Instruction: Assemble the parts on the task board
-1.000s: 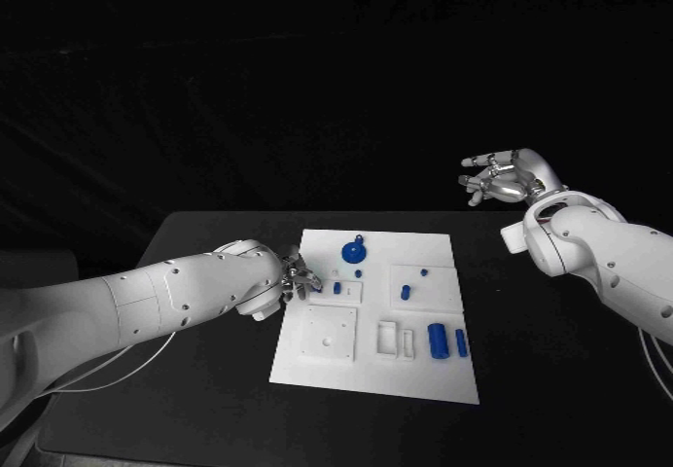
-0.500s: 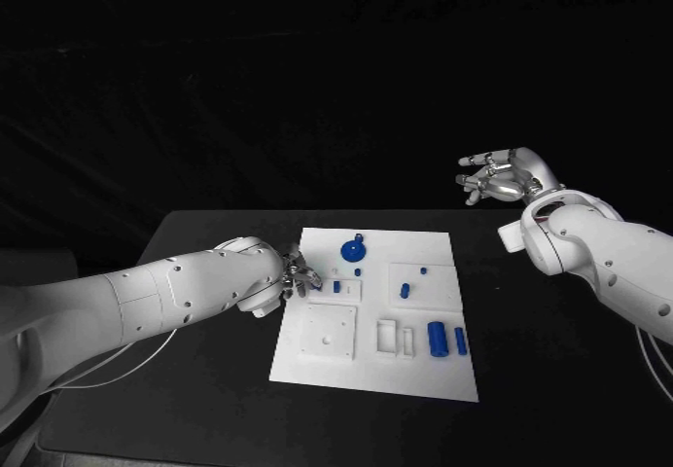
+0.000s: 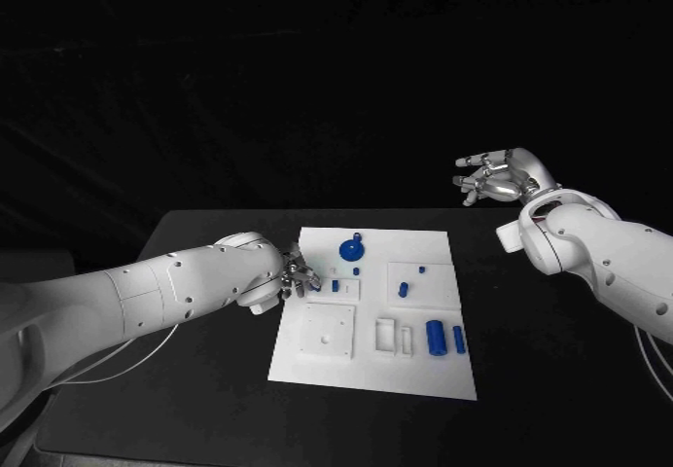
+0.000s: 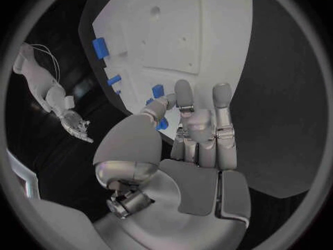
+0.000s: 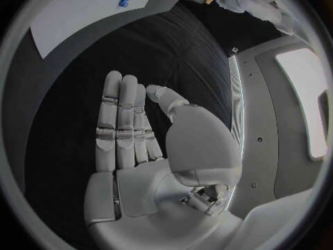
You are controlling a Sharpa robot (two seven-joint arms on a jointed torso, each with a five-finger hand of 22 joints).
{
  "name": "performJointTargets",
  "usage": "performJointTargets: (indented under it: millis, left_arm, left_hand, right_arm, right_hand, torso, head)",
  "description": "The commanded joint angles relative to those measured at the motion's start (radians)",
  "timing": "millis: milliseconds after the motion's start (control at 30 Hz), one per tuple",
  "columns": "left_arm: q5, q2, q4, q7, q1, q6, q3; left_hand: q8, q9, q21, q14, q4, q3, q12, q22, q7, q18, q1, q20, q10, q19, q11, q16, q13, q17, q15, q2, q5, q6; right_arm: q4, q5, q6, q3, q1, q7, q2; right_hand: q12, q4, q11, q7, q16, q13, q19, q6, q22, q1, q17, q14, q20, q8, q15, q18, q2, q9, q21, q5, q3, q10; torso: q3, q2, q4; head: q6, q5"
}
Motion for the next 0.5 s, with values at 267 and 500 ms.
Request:
performJointTargets:
  millis: [267,500]
  left_arm:
    - [-0.007,0.005,0.007,-0.028,-0.009,0.051,-0.006]
    - [-0.006,0.007,0.005,-0.019,-0.009,0.019,-0.006]
  left_hand:
    - [0.003,0.002,0.005,-0.002,-0.058,0.063,0.001,0.017,-0.092,0.008,0.007,0.004,0.042,-0.004,-0.012,0.004,-0.002,-0.001,-0.008,0.004,0.006,0.11]
    - [0.003,0.003,0.006,-0.001,-0.058,0.062,0.002,0.017,-0.092,0.009,0.005,0.004,0.042,-0.003,-0.012,0.005,-0.001,-0.001,-0.008,0.005,0.006,0.11]
  right_arm:
    - [0.004,-0.012,0.023,0.0,-0.002,-0.003,0.001]
    - [0.003,-0.012,0.023,0.0,-0.005,-0.002,0.003]
  right_hand:
    - [0.003,-0.007,0.0,0.001,-0.005,-0.001,-0.009,0.007,-0.002,-0.005,0.0,0.003,-0.002,-0.002,0.003,-0.002,0.006,0.001,0.008,0.003,0.001,-0.004]
    - [0.003,-0.007,0.0,0.001,-0.005,-0.001,-0.009,0.007,-0.002,-0.005,0.0,0.003,-0.002,-0.002,0.003,-0.002,0.006,0.001,0.008,0.003,0.001,-0.004]
  torso:
    - [-0.0007,0.0,0.002]
    - [-0.0007,0.0,0.0017]
  head:
    - [-0.001,-0.002]
    - [0.002,-0.002]
